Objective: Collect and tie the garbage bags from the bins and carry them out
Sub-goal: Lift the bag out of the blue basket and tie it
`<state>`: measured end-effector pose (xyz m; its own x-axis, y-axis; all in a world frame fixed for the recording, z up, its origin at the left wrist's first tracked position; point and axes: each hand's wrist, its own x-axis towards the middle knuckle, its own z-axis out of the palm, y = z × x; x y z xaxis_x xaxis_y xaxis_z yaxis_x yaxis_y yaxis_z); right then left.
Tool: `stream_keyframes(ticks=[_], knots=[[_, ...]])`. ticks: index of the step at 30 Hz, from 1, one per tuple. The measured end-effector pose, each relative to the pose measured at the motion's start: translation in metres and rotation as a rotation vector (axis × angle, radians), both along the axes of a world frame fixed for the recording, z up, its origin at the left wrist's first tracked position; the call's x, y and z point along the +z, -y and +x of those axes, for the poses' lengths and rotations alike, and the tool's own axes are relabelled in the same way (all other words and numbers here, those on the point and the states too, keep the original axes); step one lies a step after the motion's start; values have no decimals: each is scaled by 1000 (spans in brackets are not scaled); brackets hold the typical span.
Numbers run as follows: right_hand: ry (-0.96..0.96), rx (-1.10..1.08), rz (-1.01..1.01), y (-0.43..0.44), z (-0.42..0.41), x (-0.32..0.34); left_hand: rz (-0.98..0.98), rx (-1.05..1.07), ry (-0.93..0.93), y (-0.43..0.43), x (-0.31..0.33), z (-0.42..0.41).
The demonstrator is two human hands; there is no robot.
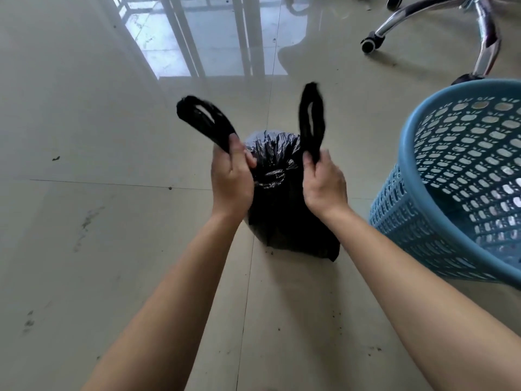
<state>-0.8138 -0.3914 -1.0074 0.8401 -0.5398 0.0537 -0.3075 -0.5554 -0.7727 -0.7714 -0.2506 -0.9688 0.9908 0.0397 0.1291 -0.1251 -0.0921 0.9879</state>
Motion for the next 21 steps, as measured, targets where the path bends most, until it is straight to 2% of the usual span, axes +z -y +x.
stream_keyframes(ticks=[2,5,8,11,13,15,17,21], knots=[[-15,92,-25,-1,-1,1,76,-95,119,9,10,-2],[-63,151,39,3,-4,-2,47,-185,43,25,17,4],[-111,86,117,11,-10,-7,71,-315,-214,29,4,16],[-112,43,158,23,-14,-5,135,-456,-568,23,-12,16],[-108,161,82,31,-20,-4,64,-505,-764,16,-15,14],[-122,299,-47,36,-25,-3,10,-560,-852,10,-17,17],[-154,407,-158,38,-26,-2,52,-645,-837,6,-17,18],[-299,581,-428,37,-16,9,184,-894,-560,4,-9,12]])
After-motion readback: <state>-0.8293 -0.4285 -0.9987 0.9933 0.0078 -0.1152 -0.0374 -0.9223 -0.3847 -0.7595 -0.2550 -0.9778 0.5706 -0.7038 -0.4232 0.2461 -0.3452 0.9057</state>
